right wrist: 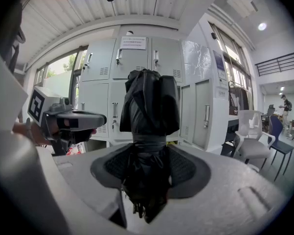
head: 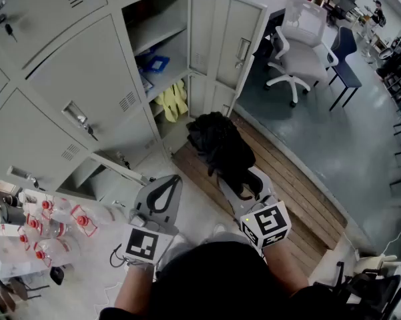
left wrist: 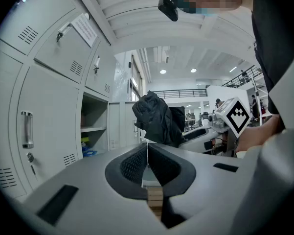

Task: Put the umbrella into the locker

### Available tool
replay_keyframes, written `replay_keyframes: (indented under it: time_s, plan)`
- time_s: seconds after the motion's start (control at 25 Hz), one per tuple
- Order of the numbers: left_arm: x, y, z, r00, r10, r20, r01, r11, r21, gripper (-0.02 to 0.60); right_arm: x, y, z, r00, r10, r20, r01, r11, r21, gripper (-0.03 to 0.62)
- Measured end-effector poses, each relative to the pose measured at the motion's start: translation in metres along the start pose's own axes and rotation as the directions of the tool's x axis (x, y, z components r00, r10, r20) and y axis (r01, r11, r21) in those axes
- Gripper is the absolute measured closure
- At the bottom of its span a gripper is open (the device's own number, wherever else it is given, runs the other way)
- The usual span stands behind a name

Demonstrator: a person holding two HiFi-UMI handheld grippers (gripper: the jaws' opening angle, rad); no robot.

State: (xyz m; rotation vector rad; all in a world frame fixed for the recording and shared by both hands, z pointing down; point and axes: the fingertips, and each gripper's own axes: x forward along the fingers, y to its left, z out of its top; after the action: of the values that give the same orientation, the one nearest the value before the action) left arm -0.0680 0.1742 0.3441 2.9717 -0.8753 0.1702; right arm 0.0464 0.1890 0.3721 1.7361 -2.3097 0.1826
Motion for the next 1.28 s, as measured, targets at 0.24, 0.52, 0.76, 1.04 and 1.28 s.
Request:
replay_keyframes:
  time_s: [0.24,0.52,0.76,1.04,1.28]
  plan:
    - [-0.023,0.019,-0.006,1.0,-0.002,-0.002,0.002,1.0,-0.007,0.571,0.008,0.021,0.004,1.0,-0.018,0.003,0.018,1.0,-0.002,0.384]
    - [-0.055,0.044,-0.016,1.0,-0.005,-0.001,0.005,1.0,-0.023,0.571,0.023,0.055,0.012,0.999,-0.024,0.032,0.023,0.999,0.034,0.382]
    - [-0.072,0.061,-0.033,1.0,0.008,-0.017,-0.009,0.999,-0.045,0.571,0.038,0.074,0.001,1.0,-0.031,-0.002,0.031,0.998,0.049,0.382]
    - [-0.044,0.079,-0.037,0.998,0.041,-0.041,-0.044,0.997,-0.059,0.571,0.068,0.05,0.0,1.0,-0.003,-0.015,0.004,0.999,0.039,0.382]
    - [0.008,0.095,-0.027,0.994,0.093,-0.054,-0.096,0.995,-0.042,0.571,0.102,0.006,0.006,0.998,0.056,-0.002,-0.056,0.998,0.029,0.382]
